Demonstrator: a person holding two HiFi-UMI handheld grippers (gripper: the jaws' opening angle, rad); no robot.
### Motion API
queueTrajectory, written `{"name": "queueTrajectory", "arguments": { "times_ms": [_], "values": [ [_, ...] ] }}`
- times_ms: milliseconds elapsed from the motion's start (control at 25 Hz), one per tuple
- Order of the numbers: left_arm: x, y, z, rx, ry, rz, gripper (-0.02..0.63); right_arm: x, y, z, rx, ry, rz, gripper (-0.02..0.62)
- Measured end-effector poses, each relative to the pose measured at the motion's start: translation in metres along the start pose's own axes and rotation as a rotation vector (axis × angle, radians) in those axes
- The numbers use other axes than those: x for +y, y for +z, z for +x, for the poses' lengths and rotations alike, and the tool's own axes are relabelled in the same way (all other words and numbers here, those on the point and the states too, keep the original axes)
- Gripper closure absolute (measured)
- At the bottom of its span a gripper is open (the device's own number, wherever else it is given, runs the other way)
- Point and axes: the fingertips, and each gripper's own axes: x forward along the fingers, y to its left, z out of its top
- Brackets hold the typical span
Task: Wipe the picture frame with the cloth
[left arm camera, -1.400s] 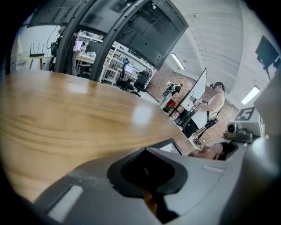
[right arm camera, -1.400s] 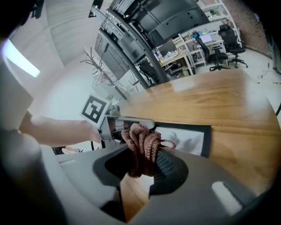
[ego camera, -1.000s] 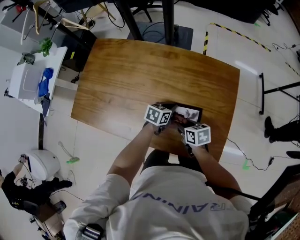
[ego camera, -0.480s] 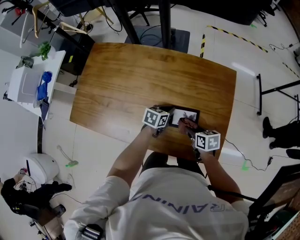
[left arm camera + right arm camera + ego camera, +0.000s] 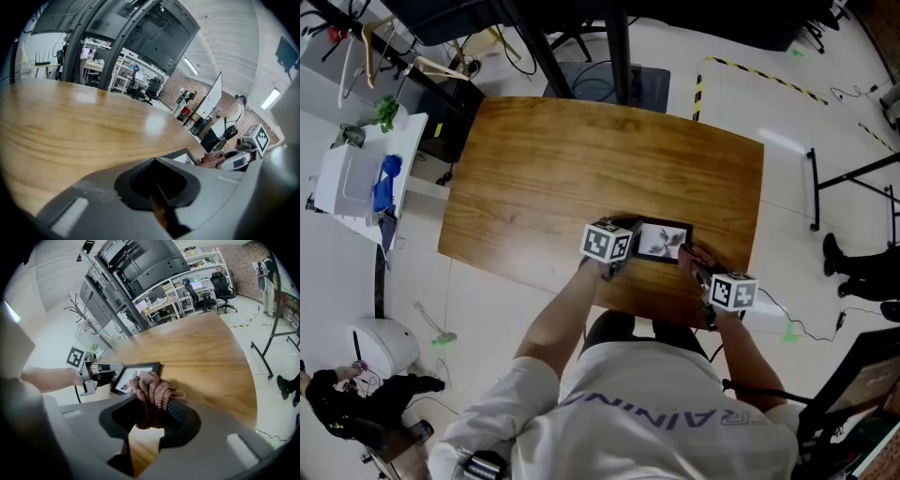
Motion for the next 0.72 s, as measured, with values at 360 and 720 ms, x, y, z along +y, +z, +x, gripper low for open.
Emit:
{"name": "queueTrajectory", "arguments": {
  "times_ms": [360, 720],
  "values": [
    [-0.005, 0.016, -0.019, -0.097, 0.071, 0.045, 0.6, 0.022, 0.045, -0.031, -0.209, 0.095, 0.028, 0.474],
    [-0.046, 0.108, -0.116, -0.397, 0.157, 0.141, 0.598, 0.045, 0.155, -0.111, -0.545, 0.03, -0.231, 0.474]
  ]
}}
